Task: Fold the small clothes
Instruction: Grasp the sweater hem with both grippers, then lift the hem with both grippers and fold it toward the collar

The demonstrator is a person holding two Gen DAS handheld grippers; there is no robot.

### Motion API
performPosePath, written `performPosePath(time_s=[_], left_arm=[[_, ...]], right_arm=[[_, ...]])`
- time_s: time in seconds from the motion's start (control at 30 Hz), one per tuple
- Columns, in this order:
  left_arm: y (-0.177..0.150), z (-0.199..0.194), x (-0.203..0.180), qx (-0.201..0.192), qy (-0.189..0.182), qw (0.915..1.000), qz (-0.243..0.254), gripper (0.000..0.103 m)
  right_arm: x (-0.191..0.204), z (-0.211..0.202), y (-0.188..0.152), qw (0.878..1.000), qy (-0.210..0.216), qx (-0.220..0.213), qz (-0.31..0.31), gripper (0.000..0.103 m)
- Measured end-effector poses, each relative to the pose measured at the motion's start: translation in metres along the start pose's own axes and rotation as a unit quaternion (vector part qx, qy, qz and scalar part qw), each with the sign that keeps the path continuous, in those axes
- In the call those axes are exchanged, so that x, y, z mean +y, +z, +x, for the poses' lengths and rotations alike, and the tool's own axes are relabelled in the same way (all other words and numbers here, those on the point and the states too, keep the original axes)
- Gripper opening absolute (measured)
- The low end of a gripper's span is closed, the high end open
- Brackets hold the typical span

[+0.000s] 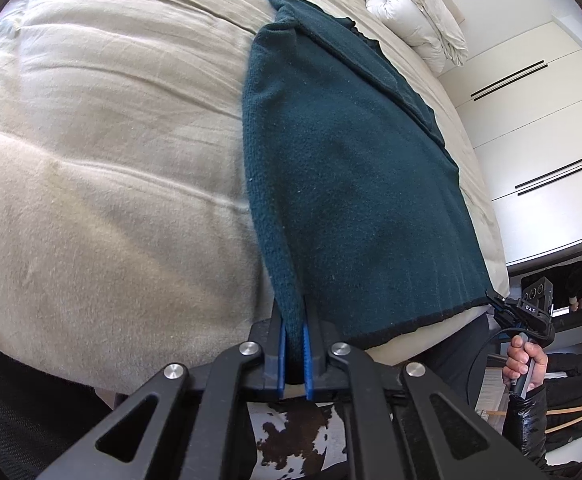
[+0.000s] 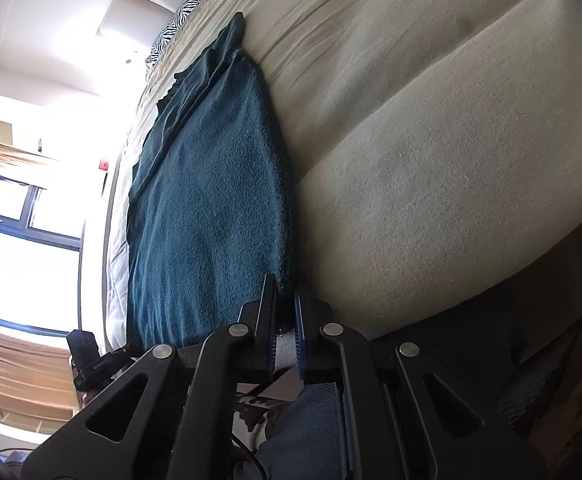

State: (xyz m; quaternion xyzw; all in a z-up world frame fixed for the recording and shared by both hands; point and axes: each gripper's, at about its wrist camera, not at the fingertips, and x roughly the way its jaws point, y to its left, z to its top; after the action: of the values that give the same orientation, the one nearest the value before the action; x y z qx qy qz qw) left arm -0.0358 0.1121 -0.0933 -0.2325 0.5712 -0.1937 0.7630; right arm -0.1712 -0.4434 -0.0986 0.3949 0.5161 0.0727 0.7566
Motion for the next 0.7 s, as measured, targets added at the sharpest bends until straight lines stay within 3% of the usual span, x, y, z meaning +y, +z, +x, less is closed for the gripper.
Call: performPosePath(time_s=[0.13,0.27,0.53,0.7], left_arm=[[0.002,-0.017,-0.005,-0.017,-0.034,0.9993,0.001,0.007],[0.007,-0.037,-0.012,-0.044,-0.083,0.9955,-0.003,0.007],[0.032,-0.071,-0.016,-0.098,-0.178,0.9786,-0.031,0.007],[0.055,-0.069,-0.017,-0.108,-0.201,0.9721,-0.054,0.007]], right_arm=[[0.024,-0.003,-0.004,0.999,0.001,0.008,-0.042,0.006],[0.050,-0.010,-0.002,0.997,0.036,0.008,-0.068,0.006],[0.075,-0.039,0.021,0.987,0.149,-0.055,-0.037,0.006],[0.090,-0.043,0.044,0.984,0.162,-0.071,-0.036,0.006]])
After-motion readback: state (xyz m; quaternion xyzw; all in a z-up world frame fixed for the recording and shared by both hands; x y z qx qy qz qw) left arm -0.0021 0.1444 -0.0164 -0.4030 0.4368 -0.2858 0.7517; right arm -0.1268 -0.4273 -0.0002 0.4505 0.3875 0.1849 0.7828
